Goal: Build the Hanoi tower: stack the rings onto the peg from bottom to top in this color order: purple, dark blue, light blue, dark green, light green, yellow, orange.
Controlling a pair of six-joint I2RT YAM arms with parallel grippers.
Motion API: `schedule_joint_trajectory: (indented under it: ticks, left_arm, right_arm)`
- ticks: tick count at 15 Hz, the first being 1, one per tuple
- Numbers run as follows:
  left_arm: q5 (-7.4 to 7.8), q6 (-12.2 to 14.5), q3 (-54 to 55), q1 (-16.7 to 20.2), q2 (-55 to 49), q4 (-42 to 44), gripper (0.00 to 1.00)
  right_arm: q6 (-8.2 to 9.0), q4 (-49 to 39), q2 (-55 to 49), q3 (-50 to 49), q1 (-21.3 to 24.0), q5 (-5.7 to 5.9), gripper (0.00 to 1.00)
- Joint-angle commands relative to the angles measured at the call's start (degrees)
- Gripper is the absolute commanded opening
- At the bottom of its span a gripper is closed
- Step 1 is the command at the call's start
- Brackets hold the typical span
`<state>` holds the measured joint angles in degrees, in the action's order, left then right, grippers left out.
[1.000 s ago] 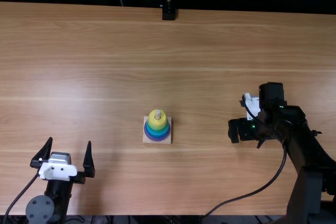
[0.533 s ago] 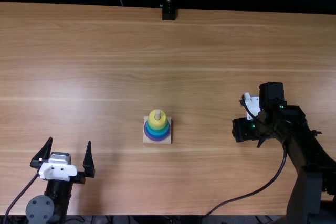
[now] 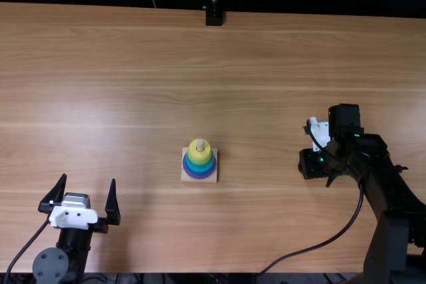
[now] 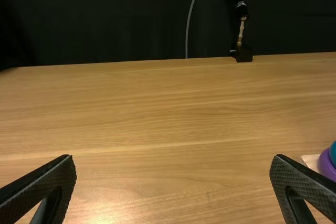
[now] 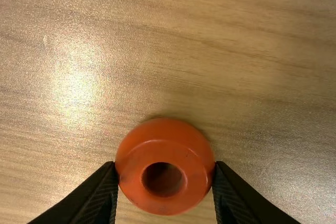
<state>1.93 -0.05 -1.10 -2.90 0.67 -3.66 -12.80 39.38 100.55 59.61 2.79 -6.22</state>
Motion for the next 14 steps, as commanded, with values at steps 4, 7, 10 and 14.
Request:
schedule_joint_trajectory:
  ticks: [4, 7, 10, 14]
  left_arm:
    - [0.39, 0.48, 1.1, 0.44, -0.67, -0.03, 1.0]
    - [0.39, 0.48, 1.1, 0.44, -0.67, -0.03, 1.0]
    - [0.39, 0.48, 1.1, 0.44, -0.67, -0.03, 1.0]
    - [0.39, 0.48, 1.1, 0.44, -0.67, -0.03, 1.0]
  right_arm:
    - [-0.28, 1.29, 0.17, 4.37, 0.47, 0.31, 0.0]
    - [-0.39, 5.3, -0.01, 7.8, 0.03, 0.31, 0.0]
    - [-0.28, 16.69, -0.18, 14.92, -0.24, -0.11, 0.0]
    - [-0.6, 25.13, -0.18, 24.5, -4.72, -0.32, 0.0]
